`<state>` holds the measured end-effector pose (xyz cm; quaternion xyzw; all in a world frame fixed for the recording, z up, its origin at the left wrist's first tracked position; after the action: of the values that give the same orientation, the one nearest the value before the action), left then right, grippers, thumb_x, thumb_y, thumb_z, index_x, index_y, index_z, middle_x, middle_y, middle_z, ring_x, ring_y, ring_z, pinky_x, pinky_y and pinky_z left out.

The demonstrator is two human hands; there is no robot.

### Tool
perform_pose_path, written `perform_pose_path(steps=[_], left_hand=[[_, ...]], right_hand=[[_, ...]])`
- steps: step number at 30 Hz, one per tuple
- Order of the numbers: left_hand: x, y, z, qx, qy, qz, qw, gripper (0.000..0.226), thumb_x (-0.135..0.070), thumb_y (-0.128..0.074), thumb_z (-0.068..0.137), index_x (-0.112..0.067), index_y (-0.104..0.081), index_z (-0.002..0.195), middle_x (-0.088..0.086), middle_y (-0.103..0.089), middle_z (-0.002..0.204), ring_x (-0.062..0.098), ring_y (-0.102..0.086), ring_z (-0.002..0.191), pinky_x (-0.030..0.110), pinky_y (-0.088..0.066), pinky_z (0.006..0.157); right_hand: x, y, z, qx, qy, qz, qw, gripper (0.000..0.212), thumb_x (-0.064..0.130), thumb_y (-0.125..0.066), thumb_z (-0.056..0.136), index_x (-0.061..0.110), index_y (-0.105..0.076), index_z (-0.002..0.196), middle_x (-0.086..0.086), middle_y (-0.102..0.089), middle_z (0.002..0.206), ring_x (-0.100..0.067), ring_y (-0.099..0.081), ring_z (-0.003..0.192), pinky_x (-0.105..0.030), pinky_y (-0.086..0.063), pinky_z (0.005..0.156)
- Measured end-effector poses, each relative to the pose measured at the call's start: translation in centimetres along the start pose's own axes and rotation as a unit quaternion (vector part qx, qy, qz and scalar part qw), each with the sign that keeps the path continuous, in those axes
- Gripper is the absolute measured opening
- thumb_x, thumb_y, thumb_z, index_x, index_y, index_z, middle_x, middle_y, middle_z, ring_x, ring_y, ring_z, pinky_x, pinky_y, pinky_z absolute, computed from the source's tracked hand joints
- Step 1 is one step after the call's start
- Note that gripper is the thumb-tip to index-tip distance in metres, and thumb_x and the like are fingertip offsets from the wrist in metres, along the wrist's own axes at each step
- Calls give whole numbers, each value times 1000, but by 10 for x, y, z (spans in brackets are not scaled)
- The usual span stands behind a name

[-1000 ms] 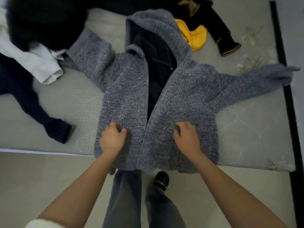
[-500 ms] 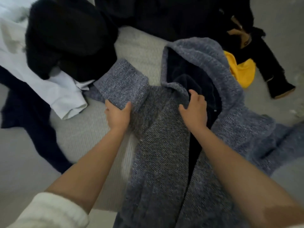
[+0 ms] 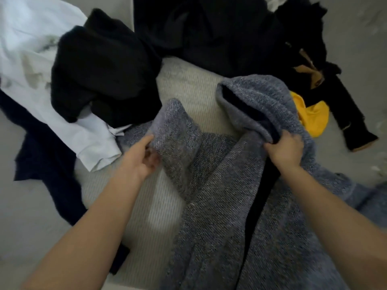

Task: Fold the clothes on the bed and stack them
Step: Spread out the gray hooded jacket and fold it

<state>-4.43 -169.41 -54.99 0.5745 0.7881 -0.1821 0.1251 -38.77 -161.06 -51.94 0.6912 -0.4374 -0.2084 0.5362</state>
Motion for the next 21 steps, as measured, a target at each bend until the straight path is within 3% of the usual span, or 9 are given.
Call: perform_pose_path(steps=[3, 5, 6, 8, 11, 14, 17, 19, 21], left_hand=[[26, 3, -20, 11, 65, -5, 998, 40, -23, -53, 90, -16, -47, 50, -4, -47, 32, 8, -46, 30, 13, -38, 41], [16, 8, -34, 16, 57, -28, 998, 55, -13, -46, 87, -11, -44, 32, -3, -44, 29, 8, -43, 28, 11, -36, 37], [3, 14, -41, 6, 19, -67, 998, 52, -7, -42, 84, -10, -44, 32, -4, -43, 30, 8, -41, 26, 11, -35, 34], [-33, 29, -63, -25, -134, -149, 979, 31, -1, -43, 84, -11, -55, 57, -2, -53, 46, 9, -50, 40, 16, -43, 39], [-89, 68, -100, -101, -415, -167, 889, 26, -3, -49, 81, -14, -67, 96, 5, -69, 92, 20, -65, 83, 31, -56, 76], [-117, 94, -129, -228, -610, 33, 758, 41, -22, -47, 86, -13, -59, 124, 6, -65, 118, 24, -61, 108, 45, -49, 95], [-88, 78, -121, -347, -585, 332, 653, 46, -30, -33, 95, -14, -42, 138, 18, -59, 117, 33, -56, 105, 42, -46, 91], [-38, 79, -77, -301, -447, 476, 695, 49, -32, -34, 95, -29, -24, 144, 17, -55, 123, 37, -55, 105, 44, -47, 86], [4, 107, -45, -268, -332, 399, 811, 45, -23, -42, 94, -25, -34, 139, 13, -55, 124, 33, -54, 107, 40, -45, 92]], right_hand=[[57, 5, -34, -10, 170, -22, 985, 66, 28, -62, 86, 11, -31, 142, -18, -28, 145, -36, -25, 132, -47, -30, 104], [86, 2, -59, 19, 238, 16, 971, 65, 29, -58, 88, 15, -28, 144, -14, -23, 149, -31, -21, 137, -44, -26, 108], [95, 3, -69, 32, 251, 50, 966, 63, 29, -57, 89, 15, -29, 144, -12, -24, 149, -29, -21, 137, -42, -26, 109], [101, 7, -80, 45, 247, 112, 961, 56, 27, -54, 91, 16, -33, 141, -10, -27, 147, -26, -23, 135, -38, -27, 109], [88, 7, -86, 59, 225, 129, 964, 48, 26, -50, 94, 15, -37, 138, -9, -31, 144, -25, -26, 133, -35, -30, 105], [66, -1, -87, 70, 203, 120, 969, 43, 25, -48, 95, 15, -41, 136, -9, -34, 142, -25, -29, 130, -33, -32, 101], [44, -10, -90, 67, 195, 131, 970, 39, 20, -48, 95, 14, -45, 133, -9, -38, 138, -24, -33, 127, -28, -32, 97], [32, -17, -94, 70, 192, 139, 969, 37, 18, -48, 94, 13, -47, 131, -9, -39, 136, -23, -34, 125, -23, -30, 94], [21, -24, -99, 77, 193, 140, 968, 36, 16, -49, 94, 12, -48, 129, -10, -41, 135, -23, -35, 125, -23, -29, 95]])
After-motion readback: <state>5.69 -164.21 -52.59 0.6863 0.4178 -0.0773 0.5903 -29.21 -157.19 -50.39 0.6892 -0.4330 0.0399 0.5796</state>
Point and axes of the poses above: each hand's wrist, its own z-axis towards the middle knuckle, its own y-axis out of the back of the hand, x = y × z, the point moved 7 cm from there along z, towards the middle knuckle
